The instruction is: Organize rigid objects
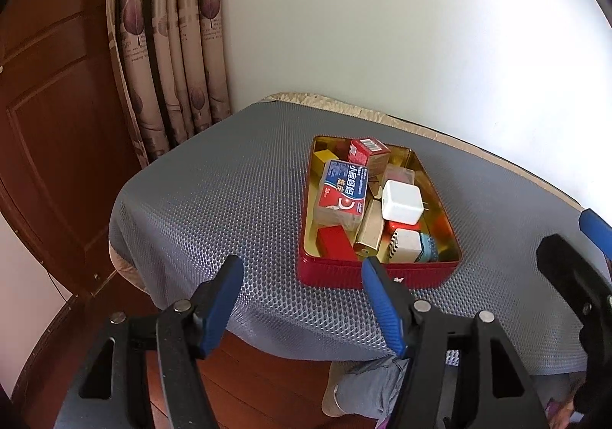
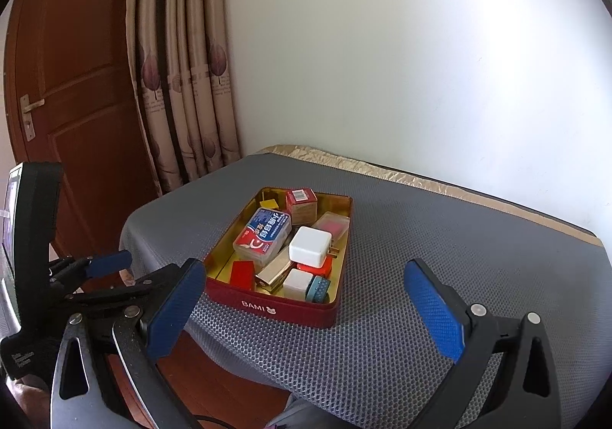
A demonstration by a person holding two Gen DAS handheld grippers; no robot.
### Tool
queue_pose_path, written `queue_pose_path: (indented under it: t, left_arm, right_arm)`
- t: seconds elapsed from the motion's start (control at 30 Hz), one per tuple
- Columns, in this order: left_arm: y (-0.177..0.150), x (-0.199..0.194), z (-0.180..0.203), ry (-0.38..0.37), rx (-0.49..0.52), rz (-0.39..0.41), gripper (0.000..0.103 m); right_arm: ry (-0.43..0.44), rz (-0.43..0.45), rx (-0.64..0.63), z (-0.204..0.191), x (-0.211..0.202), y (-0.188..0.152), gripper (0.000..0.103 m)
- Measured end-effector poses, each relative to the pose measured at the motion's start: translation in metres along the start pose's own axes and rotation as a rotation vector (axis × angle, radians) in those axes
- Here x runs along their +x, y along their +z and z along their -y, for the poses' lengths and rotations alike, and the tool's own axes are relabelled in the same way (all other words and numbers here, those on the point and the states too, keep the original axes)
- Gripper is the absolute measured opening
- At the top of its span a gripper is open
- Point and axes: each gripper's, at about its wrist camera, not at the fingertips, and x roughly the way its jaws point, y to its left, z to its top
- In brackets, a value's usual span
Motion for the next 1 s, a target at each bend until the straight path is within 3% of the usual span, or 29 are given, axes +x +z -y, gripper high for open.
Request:
queue_pose_path:
  t: [0.8, 1.0]
  left_arm:
    - [0.0, 0.0062, 0.0004, -0.043, 0.008, -0.033, 0.066]
    - [0.0003, 0.0017, 0.0021, -0.011, 0.024, -0.001, 0.066]
  right_arm:
    - [0.011, -0.033, -0.016, -0.0046, 0.0041, -0.0081, 0.103]
    - [0.008, -0.024, -0.014, -0.0056, 0.0019, -0.007, 0.103]
